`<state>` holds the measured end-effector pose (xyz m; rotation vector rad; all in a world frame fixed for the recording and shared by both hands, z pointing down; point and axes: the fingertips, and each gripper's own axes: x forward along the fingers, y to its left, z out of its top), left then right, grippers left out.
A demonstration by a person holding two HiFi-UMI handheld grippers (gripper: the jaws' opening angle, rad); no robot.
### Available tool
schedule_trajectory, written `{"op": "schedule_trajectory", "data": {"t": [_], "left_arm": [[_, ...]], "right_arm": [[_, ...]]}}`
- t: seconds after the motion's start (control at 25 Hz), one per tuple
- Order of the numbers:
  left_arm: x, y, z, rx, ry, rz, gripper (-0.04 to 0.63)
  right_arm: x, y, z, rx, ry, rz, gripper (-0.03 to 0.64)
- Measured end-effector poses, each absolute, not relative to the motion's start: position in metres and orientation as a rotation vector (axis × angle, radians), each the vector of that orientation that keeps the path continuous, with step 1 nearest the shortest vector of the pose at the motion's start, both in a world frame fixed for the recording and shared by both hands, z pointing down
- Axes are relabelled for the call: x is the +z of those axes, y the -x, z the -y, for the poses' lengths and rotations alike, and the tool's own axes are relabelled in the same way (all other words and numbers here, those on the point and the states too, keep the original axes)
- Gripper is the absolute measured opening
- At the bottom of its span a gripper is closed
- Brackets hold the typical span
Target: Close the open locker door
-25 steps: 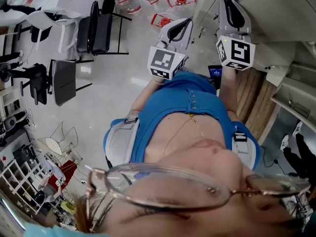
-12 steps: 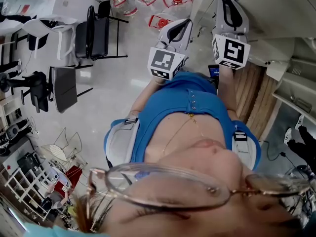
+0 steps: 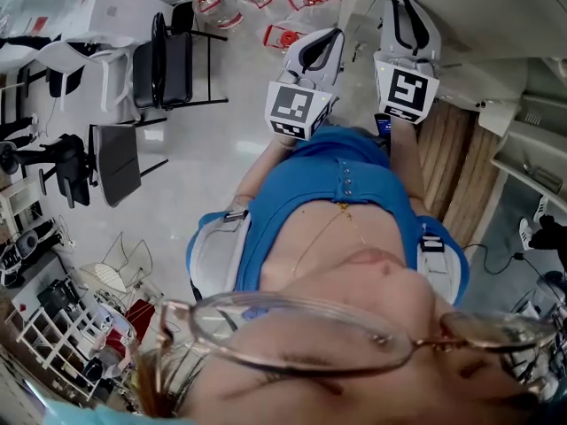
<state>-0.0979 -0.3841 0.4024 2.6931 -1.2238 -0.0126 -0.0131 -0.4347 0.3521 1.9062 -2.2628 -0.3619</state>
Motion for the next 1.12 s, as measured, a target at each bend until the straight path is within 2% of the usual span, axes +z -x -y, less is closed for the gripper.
{"op": "schedule_trajectory", "data": {"t": [0.12,0.24,1.12], "left_arm": [[0.402,0.096,0.385,-0.011,-2.699,1.219,-0.001],[0.401,0.093,0.384,-0.01,-2.706,1.207,0.0],[0.409,0.075,0.374,0.034,-2.718,1.187,-0.002]], "right_arm": [[0.355,0.013,0.428,-0.336,-1.908,2.279,0.065],[0.359,0.015,0.421,-0.313,-1.898,2.304,0.003],[0.413,0.024,0.372,-0.085,-1.778,2.342,0.003]]}}
